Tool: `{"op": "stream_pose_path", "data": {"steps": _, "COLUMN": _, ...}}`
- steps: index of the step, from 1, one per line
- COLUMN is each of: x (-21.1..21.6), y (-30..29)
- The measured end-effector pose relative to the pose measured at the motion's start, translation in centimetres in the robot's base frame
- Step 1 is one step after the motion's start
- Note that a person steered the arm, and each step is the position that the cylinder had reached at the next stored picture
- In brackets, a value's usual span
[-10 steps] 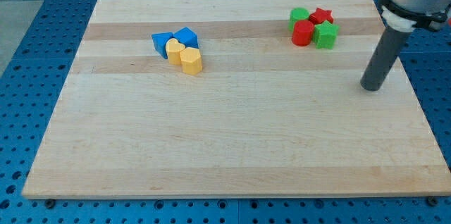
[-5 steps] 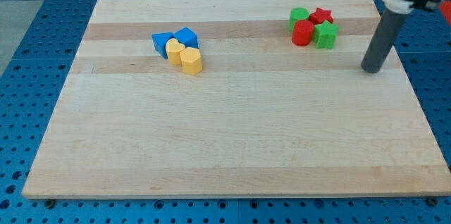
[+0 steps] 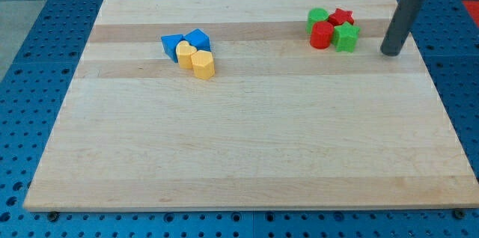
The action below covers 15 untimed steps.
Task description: Slide the red star to the top center of the board
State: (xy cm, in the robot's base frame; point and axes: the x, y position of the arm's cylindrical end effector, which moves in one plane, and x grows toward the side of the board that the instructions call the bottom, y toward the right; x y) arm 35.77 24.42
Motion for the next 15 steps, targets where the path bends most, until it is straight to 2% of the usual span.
{"op": "stream_pose_path", "data": {"steps": 2, "x": -0.9, "y": -0.4}}
{"op": "stream_pose_path", "data": {"steps": 8, "x": -7.5, "y": -8.9}}
{"op": "stream_pose_path", "data": {"steps": 11, "x": -11.4, "y": -11.1}}
{"op": "stream_pose_path", "data": {"steps": 15, "x": -13.5, "y": -11.9}}
